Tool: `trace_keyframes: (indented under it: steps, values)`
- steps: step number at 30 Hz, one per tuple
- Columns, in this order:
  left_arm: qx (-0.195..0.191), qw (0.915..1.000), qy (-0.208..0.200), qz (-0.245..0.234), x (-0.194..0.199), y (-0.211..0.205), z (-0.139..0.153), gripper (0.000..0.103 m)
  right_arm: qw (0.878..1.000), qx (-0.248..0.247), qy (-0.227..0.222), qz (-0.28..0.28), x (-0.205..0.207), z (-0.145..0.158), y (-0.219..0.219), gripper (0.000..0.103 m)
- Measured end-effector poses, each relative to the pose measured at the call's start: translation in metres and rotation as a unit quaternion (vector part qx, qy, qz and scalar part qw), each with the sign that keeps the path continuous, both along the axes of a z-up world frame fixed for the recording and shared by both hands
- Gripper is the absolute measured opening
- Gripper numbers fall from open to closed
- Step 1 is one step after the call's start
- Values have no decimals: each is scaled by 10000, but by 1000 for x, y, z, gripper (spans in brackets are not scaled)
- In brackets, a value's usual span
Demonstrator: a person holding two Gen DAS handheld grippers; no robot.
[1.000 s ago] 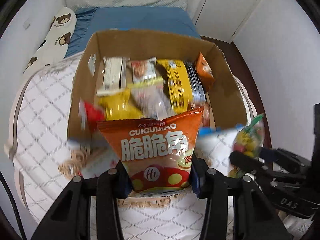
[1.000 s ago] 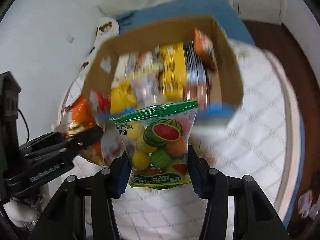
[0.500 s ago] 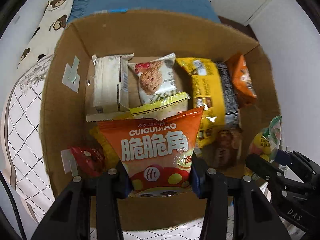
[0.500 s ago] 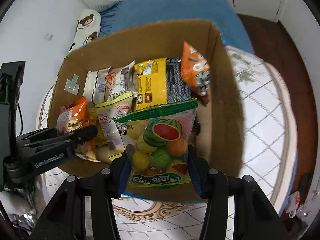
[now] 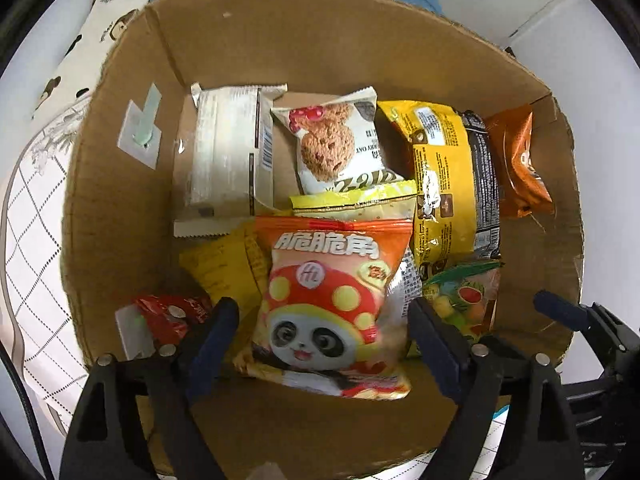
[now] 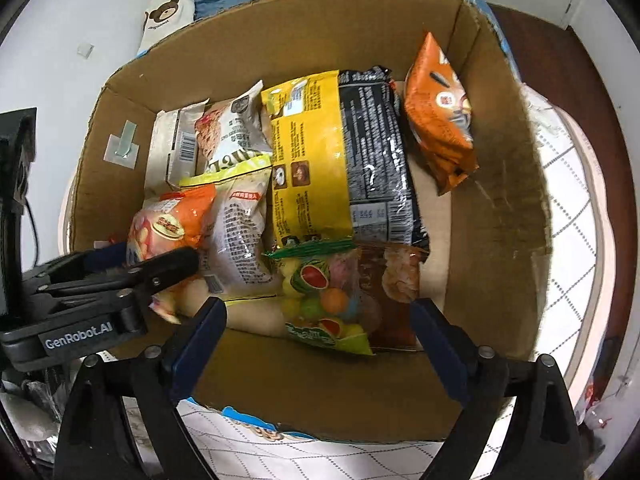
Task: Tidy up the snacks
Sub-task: 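Carry both packets into the box, release them, and lift both tools, then grasp the red-white spicy strip packet with left tool while right tool grasps clear bag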
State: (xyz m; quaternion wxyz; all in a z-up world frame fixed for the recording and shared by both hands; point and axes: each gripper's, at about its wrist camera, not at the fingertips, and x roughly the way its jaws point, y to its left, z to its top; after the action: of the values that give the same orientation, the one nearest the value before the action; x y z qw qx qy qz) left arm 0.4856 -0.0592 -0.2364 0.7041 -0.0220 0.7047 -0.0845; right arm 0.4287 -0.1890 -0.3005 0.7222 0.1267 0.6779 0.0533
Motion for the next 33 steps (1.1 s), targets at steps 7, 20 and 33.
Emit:
trace_keyframes:
  steps: [7,20,33]
  values:
    - [47,9993,-345,112,-10,12,25,86,9995,-225,-214,-8,-8,23,-4,96]
    - [427,9841,-1721,127,-59,19,96,86,9931,-537,-1039,-122,-48,80,-1,96]
    - [437,9635,-2631,244,-118,20,157,86,9789,-654,-1917,-281,-106,148,8,96]
